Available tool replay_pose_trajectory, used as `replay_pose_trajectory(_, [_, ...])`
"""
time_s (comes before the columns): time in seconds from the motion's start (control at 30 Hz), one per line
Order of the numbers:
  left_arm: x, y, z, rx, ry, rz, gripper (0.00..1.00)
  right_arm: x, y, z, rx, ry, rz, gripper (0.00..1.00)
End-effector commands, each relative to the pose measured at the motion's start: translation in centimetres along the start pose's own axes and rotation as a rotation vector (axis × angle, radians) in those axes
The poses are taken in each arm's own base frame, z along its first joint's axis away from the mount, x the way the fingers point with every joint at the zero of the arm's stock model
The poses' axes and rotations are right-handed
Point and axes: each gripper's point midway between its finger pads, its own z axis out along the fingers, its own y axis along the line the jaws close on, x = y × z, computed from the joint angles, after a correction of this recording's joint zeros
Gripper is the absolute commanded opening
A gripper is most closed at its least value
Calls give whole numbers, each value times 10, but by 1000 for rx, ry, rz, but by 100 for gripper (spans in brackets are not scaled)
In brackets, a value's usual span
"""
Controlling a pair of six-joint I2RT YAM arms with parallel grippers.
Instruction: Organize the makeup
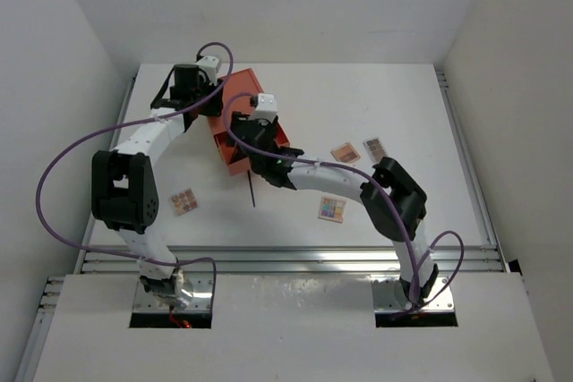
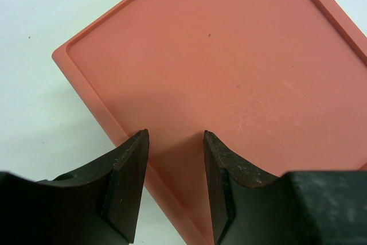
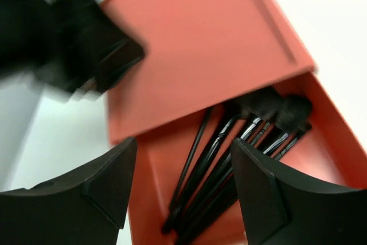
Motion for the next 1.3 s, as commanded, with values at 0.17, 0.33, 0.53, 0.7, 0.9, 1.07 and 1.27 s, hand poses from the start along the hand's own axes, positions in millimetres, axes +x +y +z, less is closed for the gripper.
replay_pose_trajectory(0.17, [67, 12, -4, -21, 222, -32, 49, 40, 5, -82, -367, 244, -529, 62])
replay_pose_trajectory(0.33, [67, 10, -4, -12, 221, -33, 49, 113, -43, -118, -281, 483, -695, 41])
replay_pose_trajectory(0.53, [66, 11, -2, -12, 221, -33, 49, 152, -42, -97, -218, 539, -675, 41])
replay_pose_trajectory(0.7, [66, 12, -2, -21, 222, -32, 49, 165, -49, -75, -178, 518, -613, 41])
replay_pose_trajectory(0.9, [66, 12, -2, -21, 222, -32, 49, 179, -59, -62, -148, 546, -618, 35])
replay_pose_trajectory(1.07, [66, 12, -2, -21, 222, -32, 49, 196, -72, -67, -131, 618, -593, 18])
replay_pose_trajectory(1.27, [66, 17, -2, -28, 222, -37, 49, 186, -115, -110, -68, 702, -611, 0])
